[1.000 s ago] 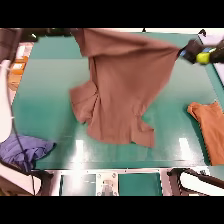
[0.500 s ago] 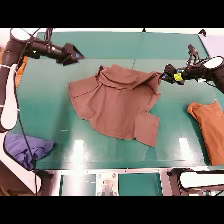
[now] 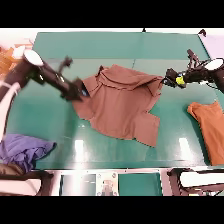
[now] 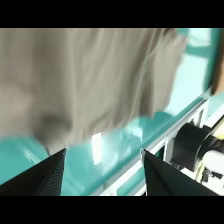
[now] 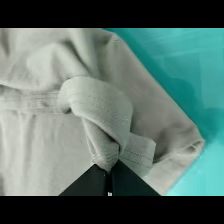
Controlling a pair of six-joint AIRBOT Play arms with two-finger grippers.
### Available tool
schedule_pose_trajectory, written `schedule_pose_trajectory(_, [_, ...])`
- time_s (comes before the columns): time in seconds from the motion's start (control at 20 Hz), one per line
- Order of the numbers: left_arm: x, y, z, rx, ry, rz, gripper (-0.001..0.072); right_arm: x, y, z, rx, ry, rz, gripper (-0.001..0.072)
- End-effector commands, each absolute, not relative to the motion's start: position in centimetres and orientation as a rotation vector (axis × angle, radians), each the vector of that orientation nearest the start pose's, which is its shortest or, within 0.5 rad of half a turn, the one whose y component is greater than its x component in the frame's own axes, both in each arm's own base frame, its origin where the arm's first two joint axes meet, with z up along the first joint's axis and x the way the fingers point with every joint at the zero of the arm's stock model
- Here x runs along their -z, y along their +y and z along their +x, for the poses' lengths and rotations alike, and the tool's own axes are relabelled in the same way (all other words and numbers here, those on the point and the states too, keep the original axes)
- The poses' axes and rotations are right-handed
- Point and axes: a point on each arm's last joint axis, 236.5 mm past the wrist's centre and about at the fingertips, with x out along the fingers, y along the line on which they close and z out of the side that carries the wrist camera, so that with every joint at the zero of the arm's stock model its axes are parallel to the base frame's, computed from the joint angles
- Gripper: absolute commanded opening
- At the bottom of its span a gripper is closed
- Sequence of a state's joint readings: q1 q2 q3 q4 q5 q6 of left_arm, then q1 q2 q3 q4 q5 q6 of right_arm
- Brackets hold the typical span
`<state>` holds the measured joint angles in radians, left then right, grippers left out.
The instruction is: Fold the shirts.
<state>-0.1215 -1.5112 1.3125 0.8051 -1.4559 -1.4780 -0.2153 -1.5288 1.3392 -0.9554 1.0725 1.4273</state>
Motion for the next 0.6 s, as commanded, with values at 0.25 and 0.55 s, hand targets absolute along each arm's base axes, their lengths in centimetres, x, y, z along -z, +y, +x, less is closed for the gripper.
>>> schedule_pose_trajectory(0.25, [9.0, -28.0, 21.6, 0.474, 1.563, -0.631, 0.0539, -1.0, -4.3, 46.6, -0.064, 1.094, 0.660, 0.0014])
schedule_pose_trajectory(0.55, [12.2, -30.5, 22.8, 0.389, 1.490, -0.669, 0.0530, -0.5, -5.9, 46.2, -0.037, 1.101, 0.623, 0.0013])
